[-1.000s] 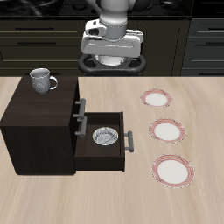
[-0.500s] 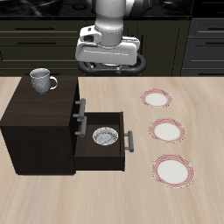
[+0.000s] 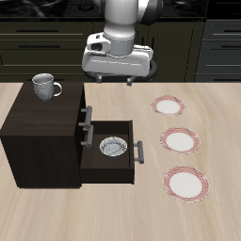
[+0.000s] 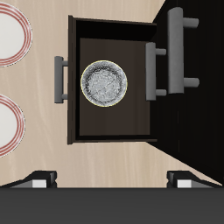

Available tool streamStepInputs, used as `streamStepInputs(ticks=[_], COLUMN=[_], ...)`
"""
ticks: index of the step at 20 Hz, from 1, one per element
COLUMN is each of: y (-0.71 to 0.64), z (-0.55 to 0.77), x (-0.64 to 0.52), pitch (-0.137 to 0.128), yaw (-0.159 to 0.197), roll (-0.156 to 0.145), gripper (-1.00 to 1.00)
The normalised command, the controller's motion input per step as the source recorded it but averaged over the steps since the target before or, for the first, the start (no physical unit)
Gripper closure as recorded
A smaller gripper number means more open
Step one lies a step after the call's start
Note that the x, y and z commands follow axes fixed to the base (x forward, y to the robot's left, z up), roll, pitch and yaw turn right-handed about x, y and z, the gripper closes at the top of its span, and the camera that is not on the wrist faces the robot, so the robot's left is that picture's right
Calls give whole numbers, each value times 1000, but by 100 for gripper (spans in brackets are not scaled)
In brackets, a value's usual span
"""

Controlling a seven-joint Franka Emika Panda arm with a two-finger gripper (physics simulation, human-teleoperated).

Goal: Place the bowl on the middle plate relative to the robot

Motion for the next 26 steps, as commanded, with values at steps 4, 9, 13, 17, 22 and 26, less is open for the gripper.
streamStepInputs(ticks=[4, 9, 13, 17, 22, 26], y=[152, 26, -29, -154, 18, 117], z=[78, 71, 74, 7, -51, -17], x=[156, 231, 234, 231, 36, -67], pitch=[-19, -24, -18, 5, -15, -46], yaw=[-27, -18, -55, -149, -162, -173], roll=[59, 15, 7, -42, 1, 18], gripper=[-100, -100, -100, -100, -100, -100])
